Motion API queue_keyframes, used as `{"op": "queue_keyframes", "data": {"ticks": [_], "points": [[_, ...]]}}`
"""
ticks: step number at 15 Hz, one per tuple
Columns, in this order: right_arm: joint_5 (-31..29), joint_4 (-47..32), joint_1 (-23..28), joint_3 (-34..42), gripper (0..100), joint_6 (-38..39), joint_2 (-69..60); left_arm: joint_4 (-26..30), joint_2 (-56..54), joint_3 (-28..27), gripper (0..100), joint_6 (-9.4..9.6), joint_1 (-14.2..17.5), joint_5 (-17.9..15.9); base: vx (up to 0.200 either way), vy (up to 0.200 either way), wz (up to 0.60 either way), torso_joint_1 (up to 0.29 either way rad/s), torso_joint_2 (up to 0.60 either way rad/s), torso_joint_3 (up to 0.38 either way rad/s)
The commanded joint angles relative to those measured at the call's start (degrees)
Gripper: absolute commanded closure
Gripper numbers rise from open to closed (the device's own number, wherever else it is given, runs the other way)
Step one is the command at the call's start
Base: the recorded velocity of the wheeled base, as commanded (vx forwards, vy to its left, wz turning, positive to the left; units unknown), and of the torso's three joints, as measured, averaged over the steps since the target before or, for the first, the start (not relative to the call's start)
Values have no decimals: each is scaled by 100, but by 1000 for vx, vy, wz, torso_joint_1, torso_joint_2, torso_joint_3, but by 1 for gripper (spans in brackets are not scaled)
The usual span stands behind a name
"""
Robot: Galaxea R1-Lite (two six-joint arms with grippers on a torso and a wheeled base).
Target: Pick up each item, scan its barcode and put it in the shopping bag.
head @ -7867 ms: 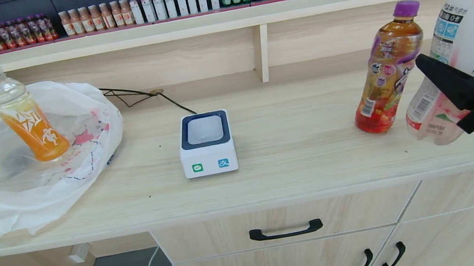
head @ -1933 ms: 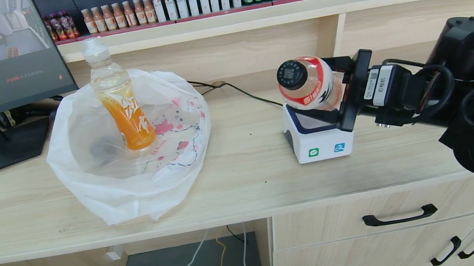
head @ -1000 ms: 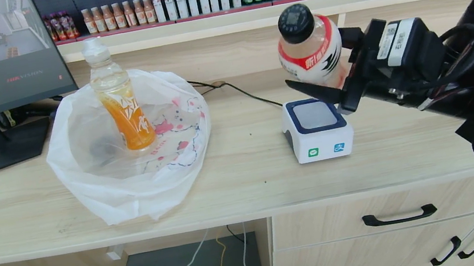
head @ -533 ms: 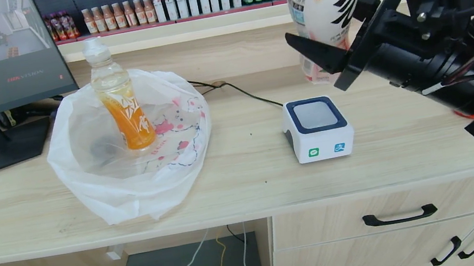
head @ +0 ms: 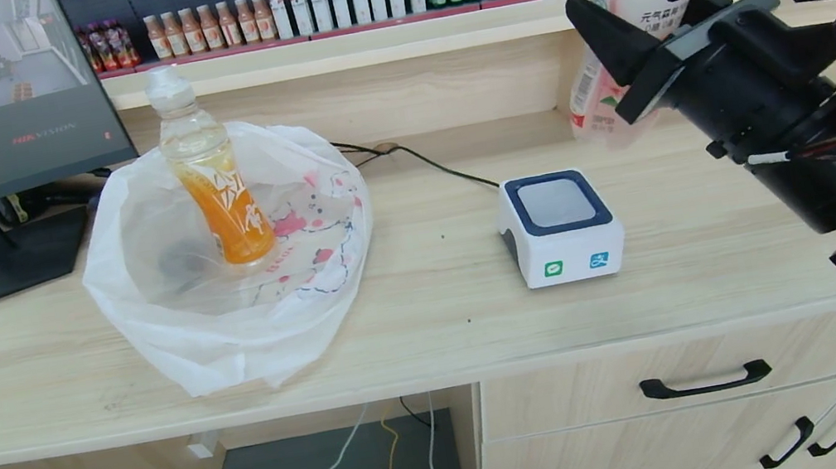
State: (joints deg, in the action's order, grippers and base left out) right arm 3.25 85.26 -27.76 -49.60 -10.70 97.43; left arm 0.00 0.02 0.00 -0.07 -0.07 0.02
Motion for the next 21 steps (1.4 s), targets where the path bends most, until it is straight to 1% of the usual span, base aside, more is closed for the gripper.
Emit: {"op": "queue_keyframes", "data": {"ticks": [1, 2, 4, 7, 8, 9, 10, 12, 13, 18, 21], "points": [[-132, 78, -2, 205, 100, 95, -48, 0, -2, 0, 0, -1, -1, -2, 0, 0, 0, 0, 0, 0], [-317, 78, -2, 522, 100, 174, -145, 0, -2, 0, 0, -1, -1, -2, 0, 0, 0, 0, 0, 0], [-343, -9, 7, 1005, 100, 227, -286, 0, -2, 0, 0, -1, 7, -2, 0, 0, 0, 0, 0, 0], [-378, 8, -19, 1190, 100, 262, -321, 0, -2, 0, 0, -1, 7, 6, 0, 0, 0, 0, 0, 0], [-457, 52, -10, 1330, 100, 438, -321, 0, -2, 0, 0, -1, 7, -2, 0, 0, 0, 0, 0, 0], [-703, 140, 7, 1401, 100, 640, -286, 0, -2, 0, 0, 16, 7, -2, 0, 0, 0, 0, 0, 0], [-853, 166, 78, 1330, 100, 719, -233, 0, -2, 0, 0, 51, -1, -2, 0, 0, 0, 0, 0, 0], [-835, 175, 113, 1234, 100, 719, -163, 0, -2, 0, 0, 16, 7, -2, 0, 0, 0, 0, 0, 0], [-835, 184, 104, 1190, 100, 710, -127, 0, -2, 0, 0, 34, -1, -2, 0, 0, 0, 0, 0, 0], [-791, 184, 95, 821, 100, 675, 136, 0, -2, 0, 0, 7, 7, -2, 0, 0, 0, 0, 0, 0], [-765, 184, 86, 873, 100, 684, 83, 0, -2, 0, 0, 7, 7, 6, 0, 200, 0, 1, 1, 2]]}}
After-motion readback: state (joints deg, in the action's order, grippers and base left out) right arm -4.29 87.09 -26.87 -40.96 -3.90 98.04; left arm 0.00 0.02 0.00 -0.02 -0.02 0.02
